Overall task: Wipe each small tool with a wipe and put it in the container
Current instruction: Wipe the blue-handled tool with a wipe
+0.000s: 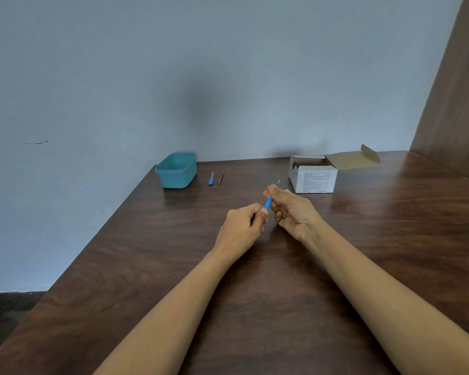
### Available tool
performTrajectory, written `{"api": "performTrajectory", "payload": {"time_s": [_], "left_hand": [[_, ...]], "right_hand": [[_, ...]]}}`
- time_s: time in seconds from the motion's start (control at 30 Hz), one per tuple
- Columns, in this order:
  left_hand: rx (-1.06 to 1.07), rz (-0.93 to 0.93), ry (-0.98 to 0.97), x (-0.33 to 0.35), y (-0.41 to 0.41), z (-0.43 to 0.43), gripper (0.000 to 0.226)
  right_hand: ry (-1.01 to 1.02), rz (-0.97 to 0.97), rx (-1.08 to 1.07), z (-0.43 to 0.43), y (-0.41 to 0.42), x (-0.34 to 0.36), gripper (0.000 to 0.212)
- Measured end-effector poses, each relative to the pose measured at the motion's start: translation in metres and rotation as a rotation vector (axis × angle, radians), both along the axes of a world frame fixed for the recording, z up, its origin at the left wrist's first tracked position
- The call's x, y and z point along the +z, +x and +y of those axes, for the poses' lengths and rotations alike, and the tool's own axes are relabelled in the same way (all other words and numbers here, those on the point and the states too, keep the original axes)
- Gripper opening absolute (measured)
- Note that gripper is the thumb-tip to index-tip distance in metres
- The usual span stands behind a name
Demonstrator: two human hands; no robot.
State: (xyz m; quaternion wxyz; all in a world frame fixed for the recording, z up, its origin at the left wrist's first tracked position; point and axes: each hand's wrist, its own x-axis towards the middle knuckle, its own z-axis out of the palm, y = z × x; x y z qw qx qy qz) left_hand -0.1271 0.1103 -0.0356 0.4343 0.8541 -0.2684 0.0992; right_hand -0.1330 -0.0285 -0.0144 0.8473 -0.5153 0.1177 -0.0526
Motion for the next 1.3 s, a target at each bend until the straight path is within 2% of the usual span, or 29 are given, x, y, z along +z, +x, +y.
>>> {"api": "performTrajectory", "payload": {"time_s": [0.17, 0.3, 0.67, 0.83, 0.93, 1.03, 1.13, 1.3], "left_hand": [[0.017, 0.001, 0.012, -0.001, 0.0, 0.002, 0.028], [0.034, 0.005, -0.002, -0.002, 0.0, 0.005, 0.029], [0.036, 0.001, -0.004, -0.003, 0.004, 0.005, 0.025], [0.083, 0.039, -0.141, 0.004, 0.003, 0.005, 0.028], [0.117, 0.067, -0.305, 0.008, 0.004, 0.011, 0.024], [0.071, 0.216, -0.422, 0.012, 0.003, 0.015, 0.018], [0.006, 0.379, -0.499, 0.016, 0.001, 0.014, 0.02], [-0.066, 0.486, -0.603, 0.02, 0.001, 0.013, 0.02]], "right_hand": [[-0.087, -0.019, 0.084, 0.005, -0.003, 0.0, 0.015], [-0.141, -0.028, 0.166, 0.006, -0.002, -0.002, 0.01], [-0.318, -0.006, 0.088, 0.008, -0.004, -0.001, 0.002], [-0.333, -0.029, 0.088, 0.003, -0.002, 0.005, 0.006], [-0.391, -0.034, 0.186, 0.004, -0.003, 0.005, 0.008], [-0.419, -0.037, 0.285, 0.007, -0.006, 0.006, 0.009], [-0.473, -0.035, 0.346, 0.008, -0.006, 0.005, 0.011], [-0.498, -0.032, 0.383, 0.006, -0.006, 0.005, 0.014]]}}
